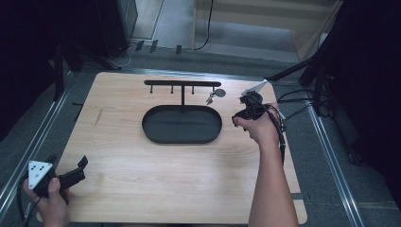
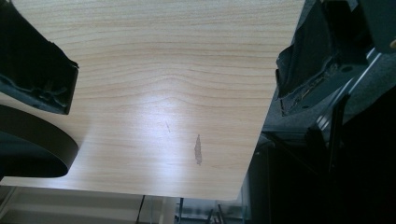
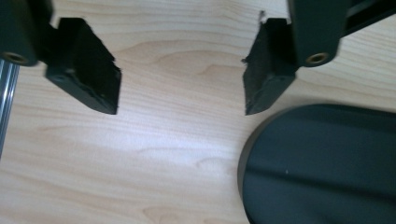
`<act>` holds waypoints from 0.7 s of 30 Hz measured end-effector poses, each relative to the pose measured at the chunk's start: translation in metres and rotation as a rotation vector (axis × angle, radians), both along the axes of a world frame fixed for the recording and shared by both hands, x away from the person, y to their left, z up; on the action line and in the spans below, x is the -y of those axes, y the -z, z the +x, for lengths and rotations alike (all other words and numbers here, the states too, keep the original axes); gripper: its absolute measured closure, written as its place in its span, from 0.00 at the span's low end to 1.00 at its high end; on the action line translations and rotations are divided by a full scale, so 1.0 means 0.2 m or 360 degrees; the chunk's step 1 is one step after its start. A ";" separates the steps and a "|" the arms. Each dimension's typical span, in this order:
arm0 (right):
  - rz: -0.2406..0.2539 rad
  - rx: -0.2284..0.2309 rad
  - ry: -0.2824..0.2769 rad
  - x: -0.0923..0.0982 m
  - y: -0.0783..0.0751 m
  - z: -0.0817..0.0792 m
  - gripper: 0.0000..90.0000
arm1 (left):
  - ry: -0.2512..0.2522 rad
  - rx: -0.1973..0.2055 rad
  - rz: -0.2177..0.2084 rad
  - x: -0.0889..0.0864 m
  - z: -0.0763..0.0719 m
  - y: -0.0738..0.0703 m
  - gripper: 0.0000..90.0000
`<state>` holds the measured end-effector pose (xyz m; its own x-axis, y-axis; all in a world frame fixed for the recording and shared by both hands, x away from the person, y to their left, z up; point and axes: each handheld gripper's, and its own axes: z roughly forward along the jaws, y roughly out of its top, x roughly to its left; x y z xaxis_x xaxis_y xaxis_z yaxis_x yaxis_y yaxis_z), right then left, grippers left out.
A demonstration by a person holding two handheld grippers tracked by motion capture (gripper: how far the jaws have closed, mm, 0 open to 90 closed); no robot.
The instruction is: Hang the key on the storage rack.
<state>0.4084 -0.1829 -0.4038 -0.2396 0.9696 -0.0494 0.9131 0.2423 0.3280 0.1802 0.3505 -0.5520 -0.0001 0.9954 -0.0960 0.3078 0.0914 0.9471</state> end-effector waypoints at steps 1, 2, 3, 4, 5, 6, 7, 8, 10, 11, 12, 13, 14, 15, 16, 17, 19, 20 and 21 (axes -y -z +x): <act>0.0003 -0.0008 0.0007 0.01 0.01 0.00 0.24 | 0.0000 0.0000 0.0001 0.00 0.00 0.00 0.00; 0.0006 -0.0017 0.0022 0.02 0.02 -0.01 0.20 | 0.0000 0.0000 0.0001 0.00 0.00 0.00 0.00; 0.0003 -0.0025 0.0039 0.02 0.03 -0.01 0.16 | -0.0001 0.0001 0.0001 0.00 0.00 0.00 0.00; 0.0000 -0.0027 0.0053 0.03 0.04 -0.02 0.14 | -0.0001 0.0001 0.0001 0.00 0.00 0.00 0.00; 0.0008 -0.0036 0.0061 0.05 0.05 -0.02 0.10 | 0.0000 0.0000 0.0003 0.00 0.00 0.00 0.00; 0.0012 -0.0040 0.0066 0.06 0.06 -0.03 0.06 | 0.0000 0.0000 0.0004 0.00 0.00 0.00 0.00; 0.0015 -0.0048 0.0073 0.07 0.08 -0.03 0.01 | 0.0000 0.0000 0.0004 0.00 0.00 0.00 0.00; 0.0016 -0.0062 0.0087 0.08 0.09 -0.04 0.00 | 0.0000 0.0000 0.0003 0.00 0.00 0.00 0.00; 0.0020 -0.0048 0.0097 0.11 0.12 -0.06 0.00 | 0.0000 0.0000 0.0003 0.00 0.00 0.00 0.00; 0.0026 -0.0033 0.0103 0.12 0.13 -0.07 0.00 | 0.0000 -0.0001 0.0003 0.00 0.00 0.00 0.00; 0.0043 -0.0019 0.0113 0.14 0.14 -0.08 0.00 | -0.0001 -0.0001 0.0003 0.00 0.00 0.00 0.00; 0.0071 -0.0004 0.0114 0.15 0.16 -0.10 0.00 | -0.0001 -0.0001 0.0003 0.00 0.00 0.00 0.00; 0.0084 0.0004 0.0109 0.17 0.18 -0.11 0.00 | -0.0001 -0.0002 0.0004 0.00 0.00 0.00 0.00; 0.0090 0.0018 0.0119 0.18 0.20 -0.12 0.00 | -0.0002 -0.0002 0.0005 0.00 0.00 0.00 0.00; 0.0090 0.0018 0.0119 0.18 0.20 -0.12 0.00 | -0.0002 -0.0002 0.0005 0.00 0.00 0.00 0.00; 0.0097 0.0070 0.0138 0.21 0.23 -0.15 0.00 | -0.0001 0.0000 0.0006 0.00 0.00 0.00 0.00; 0.0130 0.0111 0.0153 0.24 0.25 -0.17 0.00 | -0.0001 0.0000 0.0007 0.00 0.00 0.00 0.00; 0.0152 0.0132 0.0155 0.25 0.27 -0.19 0.00 | -0.0001 0.0001 0.0006 0.00 0.00 0.00 0.00; 0.0161 0.0156 0.0150 0.27 0.29 -0.21 0.00 | -0.0001 0.0000 0.0008 0.00 0.00 0.00 0.00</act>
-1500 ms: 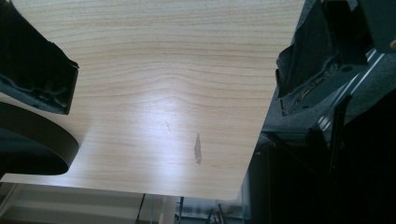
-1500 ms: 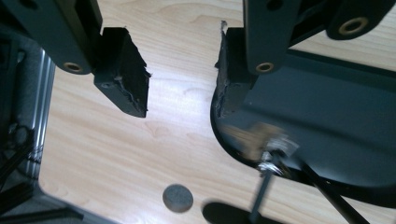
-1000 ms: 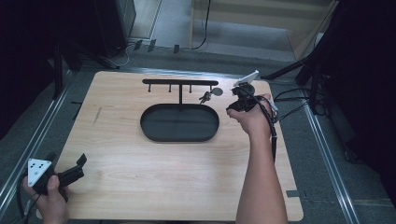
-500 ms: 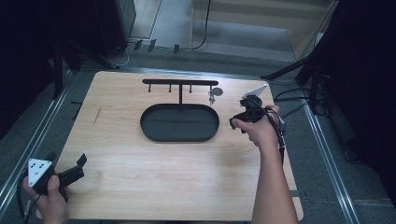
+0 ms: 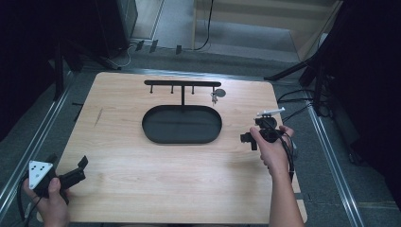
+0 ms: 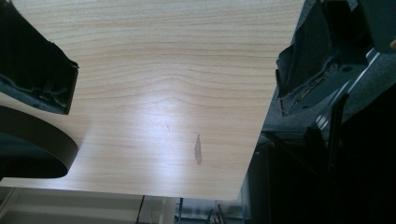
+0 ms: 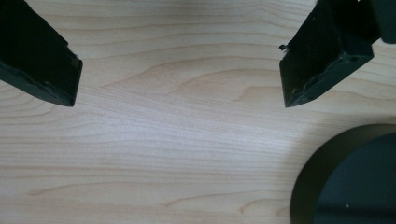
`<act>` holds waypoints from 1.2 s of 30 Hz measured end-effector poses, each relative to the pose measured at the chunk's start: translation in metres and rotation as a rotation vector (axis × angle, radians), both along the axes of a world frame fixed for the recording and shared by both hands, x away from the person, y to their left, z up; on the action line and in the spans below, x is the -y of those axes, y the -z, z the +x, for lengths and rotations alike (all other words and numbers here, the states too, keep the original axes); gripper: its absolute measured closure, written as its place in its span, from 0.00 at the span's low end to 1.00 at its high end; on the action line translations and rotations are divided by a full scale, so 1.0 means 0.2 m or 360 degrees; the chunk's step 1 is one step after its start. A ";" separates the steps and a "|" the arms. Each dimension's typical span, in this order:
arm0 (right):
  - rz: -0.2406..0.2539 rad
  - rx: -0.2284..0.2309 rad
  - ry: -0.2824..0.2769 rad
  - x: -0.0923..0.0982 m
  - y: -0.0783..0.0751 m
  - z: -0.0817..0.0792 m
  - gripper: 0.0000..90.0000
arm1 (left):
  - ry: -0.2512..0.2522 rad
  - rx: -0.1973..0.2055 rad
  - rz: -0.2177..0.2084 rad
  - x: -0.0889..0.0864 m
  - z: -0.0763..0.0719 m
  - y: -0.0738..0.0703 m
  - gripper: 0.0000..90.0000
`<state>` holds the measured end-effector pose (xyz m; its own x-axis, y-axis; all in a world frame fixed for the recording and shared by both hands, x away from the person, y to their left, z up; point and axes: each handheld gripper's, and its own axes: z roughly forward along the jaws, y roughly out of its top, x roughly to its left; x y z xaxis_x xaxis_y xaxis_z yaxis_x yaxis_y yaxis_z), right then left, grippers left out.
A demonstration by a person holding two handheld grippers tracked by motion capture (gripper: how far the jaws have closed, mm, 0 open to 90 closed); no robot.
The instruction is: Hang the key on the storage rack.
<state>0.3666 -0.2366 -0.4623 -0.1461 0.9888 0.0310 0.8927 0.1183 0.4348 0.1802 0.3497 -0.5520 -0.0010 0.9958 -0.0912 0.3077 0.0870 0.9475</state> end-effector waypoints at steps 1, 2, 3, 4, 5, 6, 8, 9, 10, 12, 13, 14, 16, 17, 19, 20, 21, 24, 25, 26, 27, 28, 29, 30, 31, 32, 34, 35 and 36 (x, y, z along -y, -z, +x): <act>-0.0001 0.0013 0.0001 0.01 0.01 -0.01 0.00 | -0.0002 0.0000 0.0001 0.00 0.00 0.00 0.00; -0.0002 0.0046 0.0000 0.02 0.03 -0.03 0.00 | -0.0001 0.0000 0.0001 0.00 0.00 0.00 0.00; 0.0005 0.0072 0.0001 0.03 0.05 -0.05 0.00 | 0.0000 0.0000 0.0000 0.00 0.00 0.00 0.00; 0.0013 0.0091 0.0008 0.04 0.06 -0.06 0.00 | 0.0000 0.0000 -0.0001 0.00 0.00 0.00 0.00; 0.0027 0.0117 0.0014 0.06 0.07 -0.08 0.00 | 0.0000 0.0000 0.0000 0.00 0.00 0.00 0.00; 0.0038 0.0138 0.0018 0.07 0.09 -0.10 0.00 | 0.0002 0.0000 0.0003 0.00 0.00 0.00 0.00; 0.0047 0.0189 0.0031 0.09 0.11 -0.13 0.00 | 0.0002 0.0001 0.0012 0.00 0.00 0.00 0.00; 0.0058 0.0215 0.0036 0.11 0.13 -0.15 0.00 | 0.0004 0.0000 0.0014 0.00 0.00 0.00 0.00; 0.0069 0.0235 0.0035 0.12 0.14 -0.17 0.00 | 0.0003 0.0001 0.0014 0.00 0.00 0.00 0.00; 0.0091 0.0290 0.0037 0.14 0.16 -0.21 0.00 | 0.0003 0.0001 0.0014 0.00 0.00 0.00 0.00; 0.0098 0.0307 0.0041 0.15 0.17 -0.22 0.00 | 0.0004 0.0001 0.0015 0.00 0.00 0.00 0.00; 0.0108 0.0338 0.0041 0.17 0.18 -0.24 0.00 | 0.0003 0.0000 0.0016 0.00 0.00 0.00 0.00; 0.0118 0.0380 0.0047 0.20 0.20 -0.28 0.00 | 0.0003 0.0001 0.0018 0.00 0.00 0.00 0.00; 0.0117 0.0406 0.0052 0.22 0.21 -0.30 0.00 | 0.0003 0.0001 0.0019 0.01 0.00 0.00 0.00; 0.0126 0.0457 0.0074 0.25 0.23 -0.33 0.00 | 0.0002 0.0003 0.0021 0.01 0.00 0.00 0.00; 0.0131 0.0478 0.0083 0.27 0.24 -0.35 0.00 | 0.0003 0.0003 0.0022 0.01 0.00 0.00 0.00; 0.0141 0.0505 0.0092 0.30 0.25 -0.37 0.00 | 0.0003 0.0004 0.0022 0.01 0.00 0.00 0.00; 0.0177 0.0588 0.0101 0.36 0.30 -0.43 0.00 | 0.0003 0.0004 0.0024 0.01 0.00 0.00 0.00; 0.0188 0.0622 0.0099 0.38 0.31 -0.45 0.00 | 0.0003 0.0005 0.0023 0.01 0.00 0.00 0.00; 0.0189 0.0667 0.0109 0.40 0.32 -0.47 0.00 | 0.0003 0.0004 0.0024 0.01 0.00 0.00 0.00; 0.0201 0.0706 0.0114 0.42 0.33 -0.50 0.00 | 0.0003 0.0003 0.0024 0.01 0.00 0.00 0.00; 0.0225 0.0736 0.0115 0.44 0.34 -0.52 0.00 | 0.0002 0.0003 0.0024 0.01 0.00 0.00 0.00; 0.0226 0.0765 0.0112 0.46 0.36 -0.54 0.00 | 0.0002 0.0004 0.0023 0.01 0.00 0.00 0.00; 0.0217 0.0783 0.0114 0.48 0.37 -0.55 0.00 | 0.0003 0.0004 0.0025 0.01 0.00 0.00 0.00; 0.0220 0.0803 0.0110 0.49 0.38 -0.57 0.00 | 0.0004 0.0004 0.0027 0.01 0.00 0.00 0.00; 0.0228 0.0822 0.0115 0.51 0.39 -0.59 0.00 | 0.0003 0.0004 0.0027 0.01 0.00 0.00 0.00; 0.0246 0.0864 0.0108 0.53 0.40 -0.63 0.00 | 0.0001 0.0007 0.0025 0.01 0.00 0.00 0.00; 0.0262 0.0884 0.0113 0.55 0.41 -0.64 0.00 | 0.0001 0.0007 0.0025 0.01 0.00 0.00 0.00; 0.0273 0.0905 0.0120 0.56 0.41 -0.66 0.00 | 0.0001 0.0007 0.0025 0.01 0.00 0.00 0.00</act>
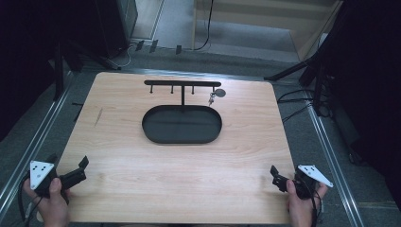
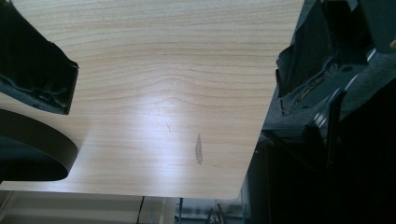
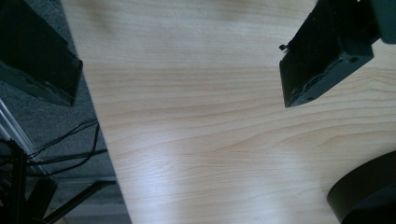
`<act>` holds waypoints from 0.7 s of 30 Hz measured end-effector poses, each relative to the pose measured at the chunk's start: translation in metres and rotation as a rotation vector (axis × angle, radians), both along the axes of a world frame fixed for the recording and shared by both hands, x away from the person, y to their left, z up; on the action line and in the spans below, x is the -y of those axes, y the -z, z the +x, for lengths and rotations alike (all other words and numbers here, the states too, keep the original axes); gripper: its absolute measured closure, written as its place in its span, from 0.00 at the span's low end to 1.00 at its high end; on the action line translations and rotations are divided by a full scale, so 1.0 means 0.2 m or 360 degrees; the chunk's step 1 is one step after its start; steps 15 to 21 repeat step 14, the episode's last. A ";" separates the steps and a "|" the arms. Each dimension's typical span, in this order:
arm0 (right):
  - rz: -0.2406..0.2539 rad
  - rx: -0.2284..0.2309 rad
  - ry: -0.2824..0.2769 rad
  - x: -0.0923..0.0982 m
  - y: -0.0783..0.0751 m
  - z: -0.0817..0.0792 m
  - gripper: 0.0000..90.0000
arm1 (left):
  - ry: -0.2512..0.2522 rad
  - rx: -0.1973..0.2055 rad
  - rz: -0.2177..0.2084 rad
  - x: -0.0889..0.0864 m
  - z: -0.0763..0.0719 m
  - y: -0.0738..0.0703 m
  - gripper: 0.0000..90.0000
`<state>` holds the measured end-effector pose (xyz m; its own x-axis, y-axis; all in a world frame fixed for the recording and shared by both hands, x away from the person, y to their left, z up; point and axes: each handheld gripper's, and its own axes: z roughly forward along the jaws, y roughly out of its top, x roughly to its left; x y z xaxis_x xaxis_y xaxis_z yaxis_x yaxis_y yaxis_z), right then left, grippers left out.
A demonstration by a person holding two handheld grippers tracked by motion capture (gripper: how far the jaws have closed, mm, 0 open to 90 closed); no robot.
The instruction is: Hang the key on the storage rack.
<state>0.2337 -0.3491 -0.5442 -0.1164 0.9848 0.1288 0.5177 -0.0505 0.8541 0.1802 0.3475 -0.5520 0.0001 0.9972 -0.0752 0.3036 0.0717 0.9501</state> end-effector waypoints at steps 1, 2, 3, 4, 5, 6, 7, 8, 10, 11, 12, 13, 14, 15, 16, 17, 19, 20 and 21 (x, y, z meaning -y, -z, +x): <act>0.0011 0.0014 -0.0001 0.01 0.00 -0.01 0.00 | 0.0000 -0.0001 0.0001 0.00 0.00 0.00 0.00; 0.0035 0.0027 0.0012 0.02 0.00 -0.03 0.00 | -0.0001 0.0000 0.0001 0.00 0.00 0.00 0.00; 0.0050 0.0056 0.0017 0.03 0.00 -0.04 0.00 | -0.0001 0.0000 0.0002 0.00 0.00 0.00 0.00; 0.0054 0.0078 0.0016 0.03 0.00 -0.05 0.00 | -0.0002 0.0002 0.0001 0.00 0.00 0.00 0.00; 0.0046 0.0098 0.0024 0.03 -0.01 -0.07 0.00 | -0.0002 0.0004 0.0000 0.00 0.00 0.00 0.00; 0.0042 0.0114 0.0031 0.03 0.00 -0.08 0.00 | 0.0003 0.0003 0.0005 0.00 0.00 0.00 0.00; 0.0059 0.0129 0.0029 0.04 0.00 -0.09 0.00 | 0.0004 0.0003 0.0007 0.00 0.00 0.00 0.00; 0.0070 0.0135 0.0037 0.04 0.00 -0.09 0.00 | 0.0004 0.0002 0.0008 0.00 0.00 0.00 0.00; 0.0107 0.0158 0.0059 0.06 0.00 -0.10 0.00 | 0.0005 0.0003 0.0011 0.00 0.00 0.00 0.00; 0.0122 0.0165 0.0065 0.06 0.00 -0.10 0.00 | 0.0006 0.0002 0.0012 0.00 0.00 0.00 0.00; 0.0132 0.0171 0.0072 0.06 0.00 -0.10 0.00 | 0.0004 0.0004 0.0010 0.00 0.00 0.00 0.00; 0.0140 0.0173 0.0075 0.07 0.00 -0.10 0.00 | 0.0004 0.0002 0.0009 0.00 0.00 0.00 0.00; 0.0156 0.0172 0.0079 0.07 0.00 -0.10 0.00 | 0.0003 0.0001 0.0007 0.00 0.00 0.00 0.00; 0.0156 0.0172 0.0079 0.07 0.00 -0.10 0.00 | 0.0003 0.0001 0.0007 0.00 0.00 0.00 0.00; 0.0156 0.0172 0.0079 0.07 0.00 -0.10 0.00 | 0.0003 0.0001 0.0007 0.00 0.00 0.00 0.00; 0.0156 0.0172 0.0079 0.07 0.00 -0.10 0.00 | 0.0003 0.0001 0.0007 0.00 0.00 0.00 0.00; 0.0156 0.0172 0.0079 0.07 0.00 -0.10 0.00 | 0.0003 0.0001 0.0007 0.00 0.00 0.00 0.00; 0.0156 0.0172 0.0079 0.07 0.00 -0.10 0.00 | 0.0003 0.0001 0.0007 0.00 0.00 0.00 0.00; 0.0156 0.0172 0.0079 0.07 0.00 -0.10 0.00 | 0.0003 0.0001 0.0007 0.00 0.00 0.00 0.00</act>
